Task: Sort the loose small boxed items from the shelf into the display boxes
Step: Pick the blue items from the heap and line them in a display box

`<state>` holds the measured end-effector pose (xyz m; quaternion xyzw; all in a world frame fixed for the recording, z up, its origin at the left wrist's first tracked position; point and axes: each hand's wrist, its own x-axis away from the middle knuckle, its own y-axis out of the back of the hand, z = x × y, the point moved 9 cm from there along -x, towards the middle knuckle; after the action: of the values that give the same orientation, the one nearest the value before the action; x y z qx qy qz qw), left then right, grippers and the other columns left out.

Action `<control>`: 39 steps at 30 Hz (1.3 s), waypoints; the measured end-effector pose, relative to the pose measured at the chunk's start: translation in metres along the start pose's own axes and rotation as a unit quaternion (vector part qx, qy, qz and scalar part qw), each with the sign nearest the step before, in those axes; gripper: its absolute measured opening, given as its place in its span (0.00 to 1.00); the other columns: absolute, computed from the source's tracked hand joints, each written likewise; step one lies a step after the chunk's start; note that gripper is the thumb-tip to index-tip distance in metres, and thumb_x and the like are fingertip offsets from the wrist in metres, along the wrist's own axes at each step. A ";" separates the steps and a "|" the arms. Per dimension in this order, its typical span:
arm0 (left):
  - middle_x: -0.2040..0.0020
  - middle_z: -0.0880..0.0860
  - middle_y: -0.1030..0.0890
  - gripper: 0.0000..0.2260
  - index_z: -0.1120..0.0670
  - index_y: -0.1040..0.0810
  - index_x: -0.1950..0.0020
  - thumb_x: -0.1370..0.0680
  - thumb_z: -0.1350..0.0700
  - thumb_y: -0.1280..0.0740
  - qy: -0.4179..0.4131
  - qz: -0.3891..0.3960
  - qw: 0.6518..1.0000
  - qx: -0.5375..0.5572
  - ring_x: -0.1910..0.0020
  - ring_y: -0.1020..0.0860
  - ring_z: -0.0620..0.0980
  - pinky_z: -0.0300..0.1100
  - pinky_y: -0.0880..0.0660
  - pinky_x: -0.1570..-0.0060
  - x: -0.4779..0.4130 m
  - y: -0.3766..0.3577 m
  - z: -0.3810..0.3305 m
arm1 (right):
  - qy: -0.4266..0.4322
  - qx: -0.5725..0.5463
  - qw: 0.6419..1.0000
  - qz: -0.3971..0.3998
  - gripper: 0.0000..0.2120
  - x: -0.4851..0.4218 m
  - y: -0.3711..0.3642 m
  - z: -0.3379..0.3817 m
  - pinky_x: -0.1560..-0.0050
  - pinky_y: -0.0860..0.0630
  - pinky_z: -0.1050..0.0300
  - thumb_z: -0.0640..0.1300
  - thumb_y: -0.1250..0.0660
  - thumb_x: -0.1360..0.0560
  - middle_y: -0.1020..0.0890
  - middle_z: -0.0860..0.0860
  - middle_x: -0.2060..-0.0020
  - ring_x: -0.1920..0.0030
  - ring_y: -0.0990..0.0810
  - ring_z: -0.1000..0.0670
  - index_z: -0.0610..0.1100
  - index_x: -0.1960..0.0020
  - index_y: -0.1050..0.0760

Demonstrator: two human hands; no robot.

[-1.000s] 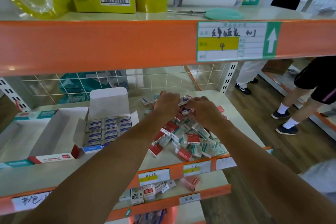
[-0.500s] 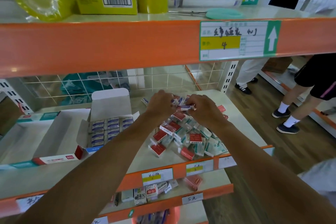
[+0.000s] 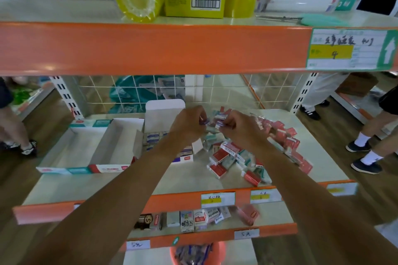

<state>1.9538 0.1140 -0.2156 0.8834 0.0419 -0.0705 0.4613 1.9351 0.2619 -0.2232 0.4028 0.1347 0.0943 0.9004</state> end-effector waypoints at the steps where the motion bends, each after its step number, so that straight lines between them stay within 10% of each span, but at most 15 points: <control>1: 0.52 0.51 0.19 0.07 0.55 0.23 0.48 0.25 0.60 0.30 0.000 -0.004 1.000 0.011 0.56 0.22 0.49 0.38 0.24 0.52 0.004 0.006 0.003 | 0.002 -0.004 1.000 0.002 0.05 -0.002 -0.004 0.004 0.65 0.34 0.68 0.42 0.28 0.28 0.19 0.48 0.59 0.61 0.24 0.52 0.45 0.54 0.24; 9: 0.46 0.54 0.19 0.12 0.54 0.23 0.41 0.24 0.60 0.32 0.034 -0.007 0.998 0.042 0.53 0.23 0.50 0.37 0.28 0.52 0.026 0.038 0.036 | 0.031 -0.058 0.997 0.030 0.18 -0.004 -0.036 0.039 0.60 0.30 0.69 0.42 0.29 0.27 0.23 0.59 0.57 0.58 0.23 0.62 0.50 0.38 0.25; 19: 0.49 0.51 0.20 0.07 0.50 0.27 0.52 0.25 0.58 0.30 0.105 -0.002 0.992 0.065 0.55 0.22 0.49 0.32 0.28 0.65 0.042 0.057 0.076 | 0.024 -0.052 0.997 0.060 0.06 -0.009 -0.066 0.064 0.56 0.22 0.58 0.45 0.28 0.27 0.19 0.55 0.58 0.57 0.20 0.54 0.51 0.53 0.25; 28: 0.45 0.52 0.19 0.09 0.53 0.22 0.48 0.27 0.58 0.28 0.106 0.035 0.994 -0.001 0.50 0.22 0.49 0.41 0.22 0.49 0.057 0.062 0.097 | 0.020 -0.047 0.994 0.094 0.07 -0.007 -0.089 0.079 0.58 0.25 0.60 0.44 0.26 0.29 0.19 0.54 0.56 0.54 0.19 0.52 0.49 0.52 0.22; 35: 0.46 0.50 0.19 0.10 0.54 0.21 0.44 0.24 0.54 0.31 0.092 0.018 0.994 -0.055 0.57 0.25 0.44 0.25 0.33 0.69 0.069 0.069 0.106 | 0.027 -0.013 0.994 0.109 0.11 -0.003 -0.098 0.085 0.61 0.29 0.66 0.43 0.28 0.28 0.19 0.52 0.55 0.55 0.20 0.51 0.44 0.47 0.22; 39: 0.41 0.51 0.21 0.11 0.53 0.19 0.44 0.25 0.52 0.29 0.060 0.008 0.993 -0.104 0.51 0.24 0.48 0.33 0.26 0.53 0.072 0.068 0.103 | 0.042 -0.025 0.994 0.103 0.10 -0.003 -0.098 0.088 0.59 0.28 0.66 0.41 0.27 0.29 0.19 0.52 0.56 0.55 0.20 0.51 0.45 0.49 0.23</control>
<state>2.0254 -0.0083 -0.2307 0.8337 0.0697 -0.0089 0.5478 1.9662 0.1353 -0.2402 0.3873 0.1282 0.2065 0.8893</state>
